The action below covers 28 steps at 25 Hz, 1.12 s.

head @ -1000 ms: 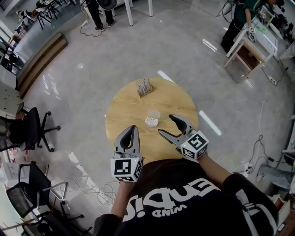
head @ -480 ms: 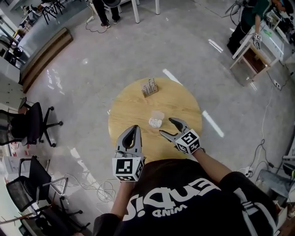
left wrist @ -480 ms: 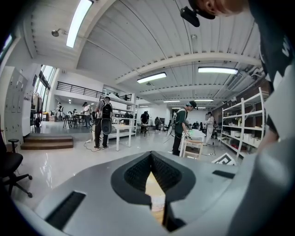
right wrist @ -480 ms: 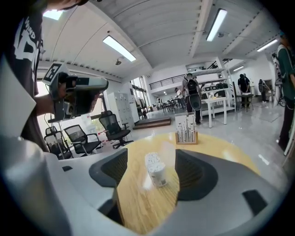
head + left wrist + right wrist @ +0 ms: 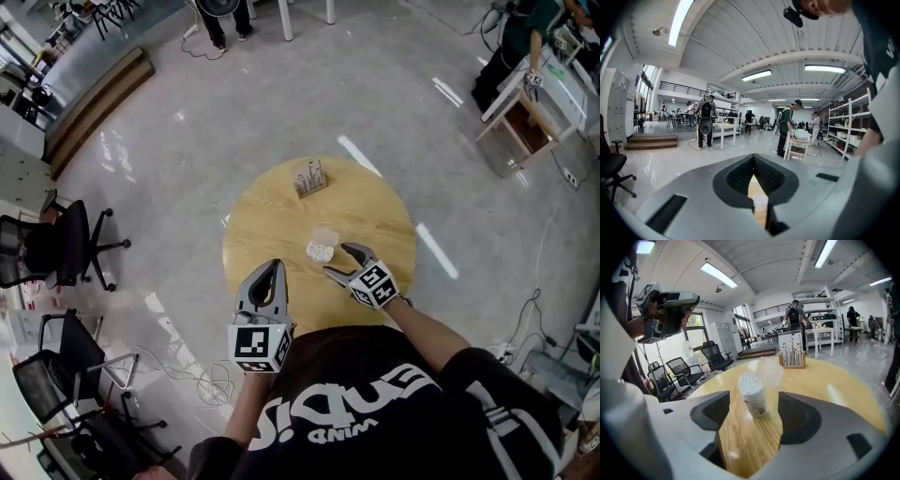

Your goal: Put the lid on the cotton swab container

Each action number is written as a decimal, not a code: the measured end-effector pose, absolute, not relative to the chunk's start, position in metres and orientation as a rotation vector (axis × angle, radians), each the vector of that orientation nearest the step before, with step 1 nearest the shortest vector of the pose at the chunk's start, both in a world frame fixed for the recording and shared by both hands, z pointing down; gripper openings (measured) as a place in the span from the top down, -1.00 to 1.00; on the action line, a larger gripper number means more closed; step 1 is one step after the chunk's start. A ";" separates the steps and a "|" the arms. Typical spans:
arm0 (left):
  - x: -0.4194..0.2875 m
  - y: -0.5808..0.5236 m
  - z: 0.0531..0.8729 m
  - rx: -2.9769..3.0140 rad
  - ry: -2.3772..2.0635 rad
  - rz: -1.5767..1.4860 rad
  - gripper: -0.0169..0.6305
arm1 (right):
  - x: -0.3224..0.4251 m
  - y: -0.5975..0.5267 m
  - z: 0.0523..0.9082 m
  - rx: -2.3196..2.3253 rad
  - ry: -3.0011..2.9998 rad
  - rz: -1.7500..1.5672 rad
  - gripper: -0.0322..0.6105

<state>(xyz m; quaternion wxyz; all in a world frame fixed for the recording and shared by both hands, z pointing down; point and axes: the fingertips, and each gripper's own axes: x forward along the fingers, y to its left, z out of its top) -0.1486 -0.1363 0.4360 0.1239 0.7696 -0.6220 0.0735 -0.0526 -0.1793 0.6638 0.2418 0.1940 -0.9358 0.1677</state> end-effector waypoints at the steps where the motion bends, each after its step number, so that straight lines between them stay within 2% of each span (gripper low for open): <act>1: -0.149 -0.136 0.437 2.241 -1.813 0.217 0.91 | -0.054 -0.179 0.669 0.521 -2.546 0.457 -0.04; 15: -0.156 -0.140 0.445 2.210 -1.799 0.236 0.91 | -0.072 -0.189 0.693 0.540 -2.492 0.473 -0.03; 19: -0.157 -0.142 0.446 2.208 -1.797 0.234 0.91 | -0.074 -0.189 0.695 0.518 -2.492 0.475 0.03; 23: -0.157 -0.142 0.446 2.204 -1.793 0.236 0.91 | -0.073 -0.186 0.696 0.486 -2.482 0.453 0.19; 28: -0.156 -0.144 0.449 2.200 -1.791 0.244 0.91 | -0.072 -0.185 0.696 0.462 -2.482 0.428 0.23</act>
